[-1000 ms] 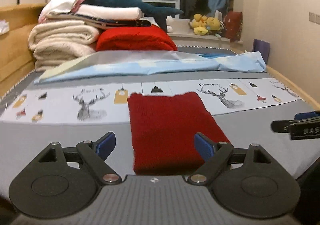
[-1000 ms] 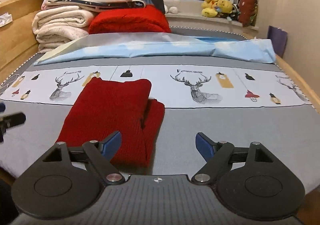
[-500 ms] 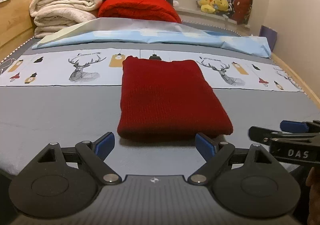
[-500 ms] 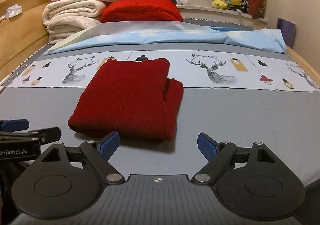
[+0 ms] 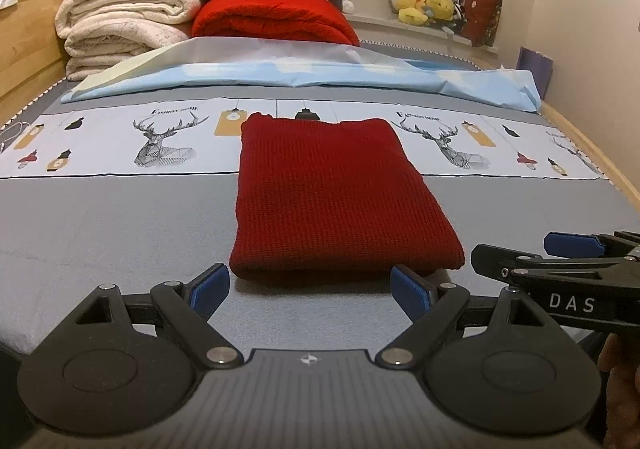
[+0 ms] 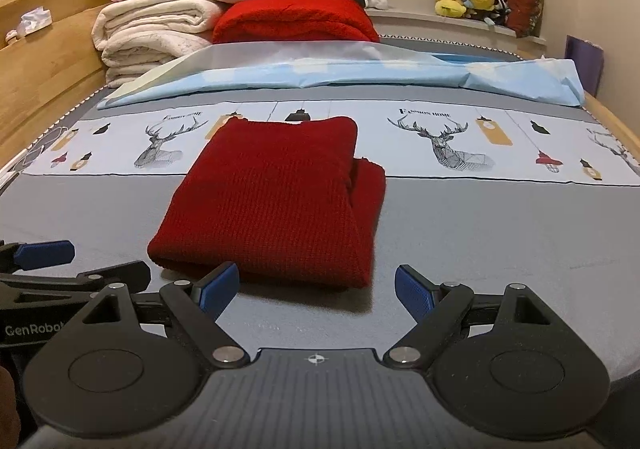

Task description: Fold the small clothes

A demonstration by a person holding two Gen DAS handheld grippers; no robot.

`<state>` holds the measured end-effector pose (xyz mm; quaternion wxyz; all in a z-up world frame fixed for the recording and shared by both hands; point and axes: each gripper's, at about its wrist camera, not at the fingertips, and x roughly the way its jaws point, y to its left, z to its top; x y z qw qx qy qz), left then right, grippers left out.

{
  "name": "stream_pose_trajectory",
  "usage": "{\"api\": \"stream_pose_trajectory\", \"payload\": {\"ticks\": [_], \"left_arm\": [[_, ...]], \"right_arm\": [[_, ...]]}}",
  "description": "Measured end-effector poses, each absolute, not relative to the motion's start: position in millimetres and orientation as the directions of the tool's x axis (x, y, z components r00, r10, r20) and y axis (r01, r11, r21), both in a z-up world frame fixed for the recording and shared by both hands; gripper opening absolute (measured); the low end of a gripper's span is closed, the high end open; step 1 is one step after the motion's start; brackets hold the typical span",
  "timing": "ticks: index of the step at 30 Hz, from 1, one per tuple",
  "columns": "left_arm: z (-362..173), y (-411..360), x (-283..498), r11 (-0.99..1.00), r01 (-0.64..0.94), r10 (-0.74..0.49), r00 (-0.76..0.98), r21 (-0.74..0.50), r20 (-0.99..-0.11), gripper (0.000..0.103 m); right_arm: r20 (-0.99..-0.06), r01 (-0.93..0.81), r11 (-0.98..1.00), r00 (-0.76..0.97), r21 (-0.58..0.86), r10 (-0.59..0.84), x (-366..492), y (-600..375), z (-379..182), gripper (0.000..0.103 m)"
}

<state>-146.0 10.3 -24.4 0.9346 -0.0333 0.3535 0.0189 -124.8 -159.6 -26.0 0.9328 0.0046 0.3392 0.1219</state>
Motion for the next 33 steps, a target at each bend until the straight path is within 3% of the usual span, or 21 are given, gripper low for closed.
{"api": "stream_pose_trajectory", "payload": {"ticks": [33], "left_arm": [[-26.6, 12.8, -144.0, 0.996, -0.062, 0.006, 0.747, -0.06, -0.665, 0.091]], "right_arm": [[-0.631, -0.222, 0.971, 0.741, 0.089, 0.228, -123.5, -155.5, -25.9, 0.083]]}}
